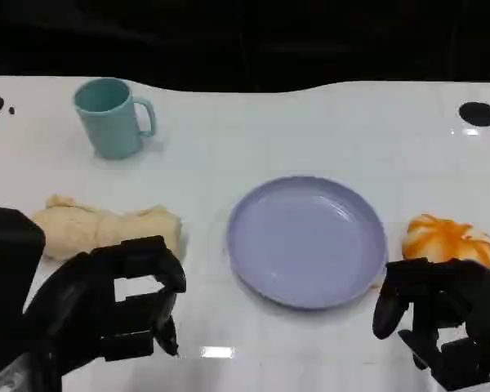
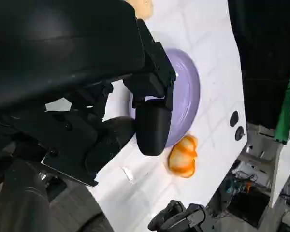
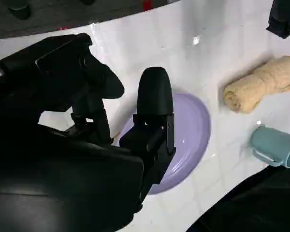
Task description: Grasp the towel on the left side of the plate with the left hand and place it into the plate.
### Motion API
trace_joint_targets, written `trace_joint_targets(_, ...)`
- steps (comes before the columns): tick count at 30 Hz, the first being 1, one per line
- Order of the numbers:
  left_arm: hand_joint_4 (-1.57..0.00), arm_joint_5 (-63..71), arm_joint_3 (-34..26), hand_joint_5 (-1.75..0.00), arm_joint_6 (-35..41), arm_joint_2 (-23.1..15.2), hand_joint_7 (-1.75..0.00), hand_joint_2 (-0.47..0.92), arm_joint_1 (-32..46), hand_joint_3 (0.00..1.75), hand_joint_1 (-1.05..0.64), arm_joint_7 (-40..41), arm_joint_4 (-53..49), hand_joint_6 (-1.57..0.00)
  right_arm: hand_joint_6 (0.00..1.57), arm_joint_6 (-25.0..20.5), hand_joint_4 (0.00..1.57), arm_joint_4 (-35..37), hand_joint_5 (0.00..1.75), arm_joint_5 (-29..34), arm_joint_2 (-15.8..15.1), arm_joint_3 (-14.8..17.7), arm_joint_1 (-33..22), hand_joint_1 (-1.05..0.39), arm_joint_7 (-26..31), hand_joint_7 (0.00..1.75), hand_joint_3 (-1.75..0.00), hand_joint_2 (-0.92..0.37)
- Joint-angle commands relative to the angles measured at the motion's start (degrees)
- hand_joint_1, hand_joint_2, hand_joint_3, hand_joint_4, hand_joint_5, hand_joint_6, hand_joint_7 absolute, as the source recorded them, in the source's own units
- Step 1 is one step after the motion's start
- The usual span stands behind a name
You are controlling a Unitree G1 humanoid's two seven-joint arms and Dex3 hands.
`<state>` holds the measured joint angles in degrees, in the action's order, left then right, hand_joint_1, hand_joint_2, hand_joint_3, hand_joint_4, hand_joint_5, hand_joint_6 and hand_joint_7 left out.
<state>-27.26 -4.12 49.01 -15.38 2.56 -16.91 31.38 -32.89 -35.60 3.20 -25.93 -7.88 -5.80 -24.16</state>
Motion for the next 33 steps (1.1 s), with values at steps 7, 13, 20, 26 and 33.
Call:
trace_joint_targets(7,-0.79,0.15,-0.06,-1.75,0.06,-1.07,-1.62,0.62,-0.31,1.15,-0.12,0.31,0.31,-0.68,0.68,0.14,0.70,-0.59,1.66,-0.04,-0.18,0.22,0.33,0.04,0.23,1.43,-1.07,-0.58)
trace_joint_targets(13,-0.80,0.25,-0.04,-1.75,0.04,-1.11,-1.62,0.62,-0.33,1.15,-0.12,0.33,0.31,-0.69,0.69,-0.08,0.71,-0.71,1.67,0.43,-0.37,-0.06,0.52,0.02,0.28,1.42,-1.07,-0.57)
trace_joint_targets(20,-0.79,0.25,-0.09,-1.75,-0.30,-1.18,-1.62,0.62,-0.16,1.14,-0.12,0.14,0.34,-0.68,0.69,-0.73,0.71,-1.14,1.66,0.45,-0.30,-0.08,0.48,0.02,0.38,1.41,-1.06,-0.58)
trace_joint_targets(26,-0.79,0.08,-0.67,-1.75,0.37,-0.29,-1.61,0.62,-0.42,1.14,-0.12,1.39,0.47,-0.69,0.69,-0.58,0.70,-1.05,1.65,0.41,-0.27,-0.03,0.46,0.03,0.38,1.40,-1.04,-0.59)
trace_joint_targets(33,-0.67,3.12,0.02,-1.59,-1.40,-0.65,-1.24,0.55,-0.37,1.14,-0.09,4.16,1.55,-0.70,0.69,-0.21,0.70,-1.01,1.67,0.40,-0.17,-0.11,0.41,0.03,0.42,1.41,-1.04,-0.59)
